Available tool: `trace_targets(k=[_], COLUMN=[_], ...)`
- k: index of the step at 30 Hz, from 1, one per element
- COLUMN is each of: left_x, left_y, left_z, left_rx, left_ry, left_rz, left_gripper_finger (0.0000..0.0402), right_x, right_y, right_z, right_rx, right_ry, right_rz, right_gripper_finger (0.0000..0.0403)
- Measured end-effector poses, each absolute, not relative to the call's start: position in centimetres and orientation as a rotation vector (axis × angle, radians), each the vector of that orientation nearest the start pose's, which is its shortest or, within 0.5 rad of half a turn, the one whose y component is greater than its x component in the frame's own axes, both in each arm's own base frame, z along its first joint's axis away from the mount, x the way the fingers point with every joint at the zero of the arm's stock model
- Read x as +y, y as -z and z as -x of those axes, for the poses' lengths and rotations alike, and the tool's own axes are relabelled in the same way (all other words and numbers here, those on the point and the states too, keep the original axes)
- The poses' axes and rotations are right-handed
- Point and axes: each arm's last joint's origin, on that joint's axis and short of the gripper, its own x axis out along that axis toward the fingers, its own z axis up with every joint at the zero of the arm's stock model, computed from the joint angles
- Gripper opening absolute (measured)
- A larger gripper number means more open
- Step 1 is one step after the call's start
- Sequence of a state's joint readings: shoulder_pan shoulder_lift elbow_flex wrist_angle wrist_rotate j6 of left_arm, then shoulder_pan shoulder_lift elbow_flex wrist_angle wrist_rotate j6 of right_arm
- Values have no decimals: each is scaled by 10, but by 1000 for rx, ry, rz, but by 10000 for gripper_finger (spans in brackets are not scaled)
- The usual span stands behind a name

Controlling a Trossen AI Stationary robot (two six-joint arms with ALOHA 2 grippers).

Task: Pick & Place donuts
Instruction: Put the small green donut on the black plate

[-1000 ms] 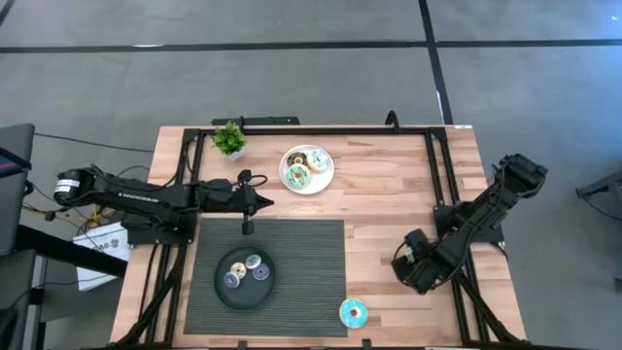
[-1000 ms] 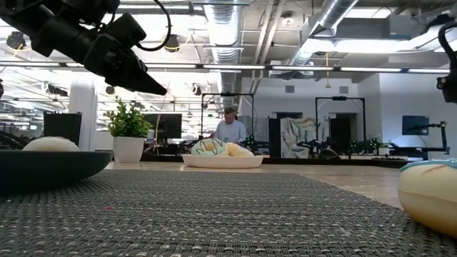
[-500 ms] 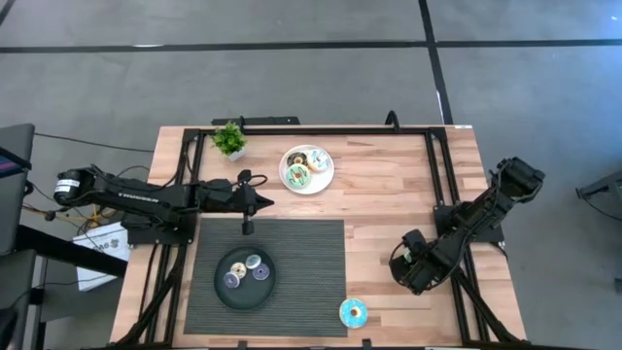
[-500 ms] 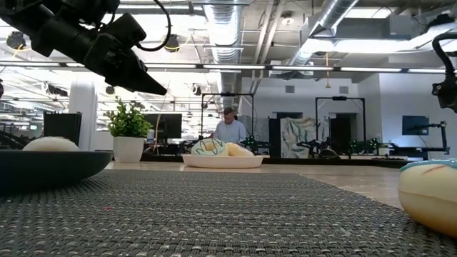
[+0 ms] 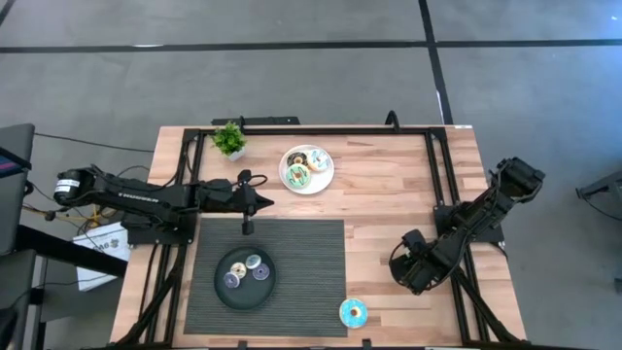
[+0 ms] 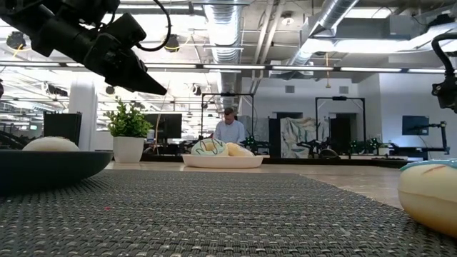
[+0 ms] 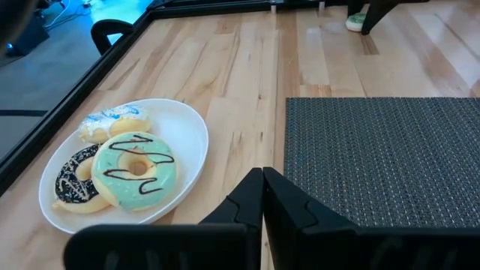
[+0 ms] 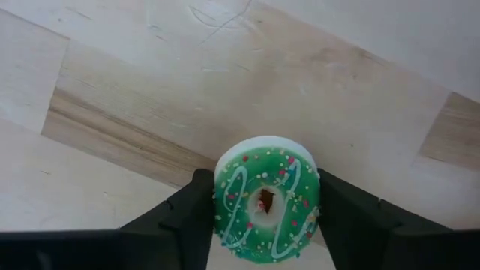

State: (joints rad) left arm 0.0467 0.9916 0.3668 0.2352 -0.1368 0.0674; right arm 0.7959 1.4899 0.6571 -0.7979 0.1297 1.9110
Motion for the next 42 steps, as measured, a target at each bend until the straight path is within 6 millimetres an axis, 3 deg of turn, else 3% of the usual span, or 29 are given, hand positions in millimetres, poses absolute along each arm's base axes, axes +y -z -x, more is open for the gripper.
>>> trace_targets(k=[11, 20, 24, 31, 35, 42], left_x=[13, 13, 13, 12, 9, 9], left_y=[-193, -193, -193, -192, -193, -197], left_z=[-198, -198, -198, -198, -198, -199], left_rx=[396, 394, 395, 403, 397, 358], left_ry=[-168, -170, -170, -120, -45, -52], left_rz=[-86, -74, -77, -86, -45, -11], left_gripper_finger=[0, 0, 0, 0, 0, 0], right_x=[144, 139, 133, 118, 118, 134], right_y=[-142, -170, -189, -222, -234, -228], right_z=[-152, -193, -226, -300, -350, -438], right_rx=[1295, 1114, 980, 672, 644, 668], right_ry=[880, 710, 541, 245, 182, 26], right_rz=[-736, -615, -507, -323, -154, -3], right_gripper_finger=[185, 175, 173, 173, 173, 173])
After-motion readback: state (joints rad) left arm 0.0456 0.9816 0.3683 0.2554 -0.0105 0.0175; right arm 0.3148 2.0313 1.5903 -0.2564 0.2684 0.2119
